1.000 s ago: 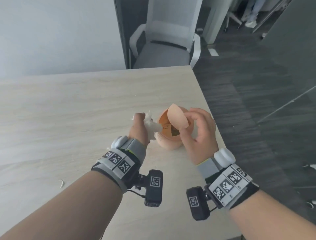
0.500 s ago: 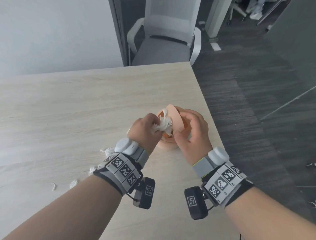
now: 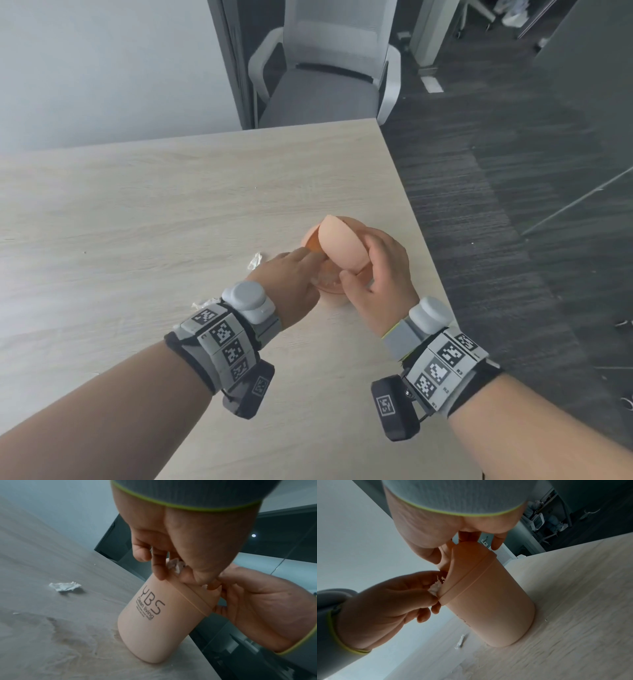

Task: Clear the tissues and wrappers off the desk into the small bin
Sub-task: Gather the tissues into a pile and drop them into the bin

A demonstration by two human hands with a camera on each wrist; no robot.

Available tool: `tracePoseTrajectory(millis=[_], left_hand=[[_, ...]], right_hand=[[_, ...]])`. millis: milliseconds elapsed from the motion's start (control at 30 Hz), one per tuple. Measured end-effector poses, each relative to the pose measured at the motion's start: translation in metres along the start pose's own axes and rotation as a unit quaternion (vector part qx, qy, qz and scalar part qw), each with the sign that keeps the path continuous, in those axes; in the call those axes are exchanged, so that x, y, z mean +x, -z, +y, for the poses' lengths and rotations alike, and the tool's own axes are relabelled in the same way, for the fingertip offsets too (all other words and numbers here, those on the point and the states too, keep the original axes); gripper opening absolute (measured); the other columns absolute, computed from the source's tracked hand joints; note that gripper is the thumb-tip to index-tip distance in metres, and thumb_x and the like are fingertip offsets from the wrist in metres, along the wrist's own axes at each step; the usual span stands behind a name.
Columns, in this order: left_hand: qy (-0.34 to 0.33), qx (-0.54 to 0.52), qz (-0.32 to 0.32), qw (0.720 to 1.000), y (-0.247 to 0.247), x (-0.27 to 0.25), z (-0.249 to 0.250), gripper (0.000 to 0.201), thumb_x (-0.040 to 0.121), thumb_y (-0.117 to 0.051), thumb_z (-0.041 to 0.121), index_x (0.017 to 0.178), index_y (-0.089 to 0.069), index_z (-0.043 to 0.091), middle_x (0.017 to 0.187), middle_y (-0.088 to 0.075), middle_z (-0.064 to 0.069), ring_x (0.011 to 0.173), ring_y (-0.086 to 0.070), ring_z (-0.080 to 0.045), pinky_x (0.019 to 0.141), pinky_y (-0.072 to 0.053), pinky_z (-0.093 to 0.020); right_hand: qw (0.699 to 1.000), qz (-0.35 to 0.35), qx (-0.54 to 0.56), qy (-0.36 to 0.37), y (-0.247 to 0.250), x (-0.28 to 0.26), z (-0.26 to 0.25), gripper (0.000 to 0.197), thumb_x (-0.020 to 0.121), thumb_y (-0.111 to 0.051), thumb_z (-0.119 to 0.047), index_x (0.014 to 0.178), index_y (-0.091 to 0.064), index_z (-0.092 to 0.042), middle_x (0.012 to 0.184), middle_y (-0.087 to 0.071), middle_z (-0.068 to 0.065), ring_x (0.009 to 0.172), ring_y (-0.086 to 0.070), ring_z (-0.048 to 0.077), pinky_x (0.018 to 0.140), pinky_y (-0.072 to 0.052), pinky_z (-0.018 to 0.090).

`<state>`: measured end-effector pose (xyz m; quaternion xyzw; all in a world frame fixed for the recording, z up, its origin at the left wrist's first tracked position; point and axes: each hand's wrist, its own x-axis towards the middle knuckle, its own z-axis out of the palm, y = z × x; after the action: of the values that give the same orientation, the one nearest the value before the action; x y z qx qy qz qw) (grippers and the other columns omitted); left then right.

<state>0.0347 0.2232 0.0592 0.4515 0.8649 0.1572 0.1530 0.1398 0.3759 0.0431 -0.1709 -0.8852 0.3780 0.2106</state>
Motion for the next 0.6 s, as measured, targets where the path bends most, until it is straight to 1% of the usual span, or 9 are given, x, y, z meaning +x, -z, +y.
tracePoseTrajectory(millis=[100, 167, 233, 333, 400, 433, 500, 533, 600], left_hand=[[-0.055, -0.049, 0.062, 0.995, 0.001, -0.009, -0.009, 0.031, 0.087, -0.056, 0.016, 0.117, -0.054, 0.020, 0.114, -0.063, 0.002, 0.085, -0.063, -0.021, 0.068, -0.048, -0.032], [-0.058, -0.098, 0.114, 0.987, -0.001, -0.011, -0.014, 0.019, 0.086, -0.063, 0.016, 0.104, -0.058, 0.021, 0.107, -0.059, 0.007, 0.073, -0.061, -0.008, 0.063, -0.052, -0.028], [-0.032, -0.145, 0.167, 0.975, -0.001, -0.010, -0.016, 0.022, 0.081, -0.072, 0.013, 0.094, -0.057, 0.022, 0.099, -0.053, 0.012, 0.071, -0.057, 0.002, 0.062, -0.048, -0.014], [-0.025, -0.180, 0.203, 0.962, -0.001, -0.006, -0.012, 0.024, 0.078, -0.073, 0.005, 0.089, -0.057, 0.019, 0.093, -0.053, 0.010, 0.075, -0.056, 0.003, 0.066, -0.051, -0.017], [-0.070, -0.147, 0.170, 0.972, -0.002, -0.006, -0.010, 0.015, 0.081, -0.066, 0.010, 0.093, -0.062, 0.018, 0.096, -0.060, 0.009, 0.081, -0.059, -0.001, 0.079, -0.055, -0.031], [-0.094, -0.102, 0.137, 0.981, -0.003, -0.006, -0.010, 0.017, 0.082, -0.062, 0.017, 0.098, -0.065, 0.020, 0.100, -0.064, 0.009, 0.089, -0.062, -0.006, 0.093, -0.052, -0.040], [-0.118, 0.018, 0.053, 0.991, -0.004, -0.006, -0.008, 0.032, 0.081, -0.056, 0.034, 0.112, -0.063, 0.028, 0.114, -0.066, 0.013, 0.109, -0.061, -0.010, 0.115, -0.026, -0.055], [-0.120, 0.070, 0.010, 0.990, -0.002, -0.005, -0.005, 0.041, 0.080, -0.053, 0.042, 0.119, -0.060, 0.032, 0.122, -0.063, 0.015, 0.120, -0.056, -0.010, 0.118, -0.015, -0.058], [-0.108, 0.137, -0.060, 0.983, 0.003, 0.002, 0.004, 0.054, 0.078, -0.048, 0.055, 0.129, -0.049, 0.036, 0.133, -0.056, 0.018, 0.135, -0.041, -0.009, 0.118, -0.001, -0.060]], right_hand=[[1.000, -0.008, 0.007, 0.003, 0.001, 0.001, 0.001, 0.054, 0.077, -0.061, -0.028, 0.129, -0.050, -0.017, 0.132, -0.048, -0.015, 0.123, -0.043, 0.014, 0.101, -0.033, 0.025], [1.000, -0.017, 0.004, 0.010, 0.002, 0.002, 0.002, 0.053, 0.077, -0.060, -0.030, 0.128, -0.051, -0.018, 0.134, -0.051, -0.010, 0.124, -0.045, 0.016, 0.103, -0.030, 0.020], [1.000, -0.024, 0.003, 0.009, 0.001, 0.003, 0.001, 0.053, 0.077, -0.060, -0.030, 0.128, -0.051, -0.019, 0.136, -0.051, -0.010, 0.124, -0.043, 0.015, 0.103, -0.030, 0.021], [1.000, -0.023, 0.002, 0.010, 0.001, 0.004, 0.002, 0.053, 0.076, -0.059, -0.031, 0.127, -0.052, -0.018, 0.135, -0.052, -0.008, 0.124, -0.044, 0.016, 0.104, -0.032, 0.026], [1.000, -0.025, 0.003, 0.009, 0.001, 0.005, 0.003, 0.052, 0.077, -0.062, -0.028, 0.127, -0.052, -0.018, 0.135, -0.052, -0.008, 0.125, -0.044, 0.017, 0.105, -0.033, 0.028], [1.000, -0.023, 0.003, 0.008, 0.001, 0.005, 0.003, 0.051, 0.078, -0.064, -0.026, 0.127, -0.052, -0.018, 0.135, -0.052, -0.008, 0.125, -0.044, 0.017, 0.105, -0.033, 0.027], [1.000, -0.022, 0.002, 0.006, 0.001, 0.004, 0.003, 0.051, 0.079, -0.064, -0.026, 0.128, -0.052, -0.017, 0.136, -0.052, -0.008, 0.126, -0.043, 0.016, 0.105, -0.033, 0.026], [1.000, -0.024, 0.001, 0.007, 0.001, 0.004, 0.003, 0.052, 0.078, -0.062, -0.028, 0.128, -0.052, -0.017, 0.136, -0.051, -0.008, 0.126, -0.043, 0.016, 0.105, -0.033, 0.026], [1.000, -0.028, 0.000, 0.007, 0.001, 0.002, 0.002, 0.054, 0.077, -0.059, -0.030, 0.129, -0.051, -0.018, 0.137, -0.050, -0.008, 0.127, -0.042, 0.016, 0.106, -0.033, 0.027]])
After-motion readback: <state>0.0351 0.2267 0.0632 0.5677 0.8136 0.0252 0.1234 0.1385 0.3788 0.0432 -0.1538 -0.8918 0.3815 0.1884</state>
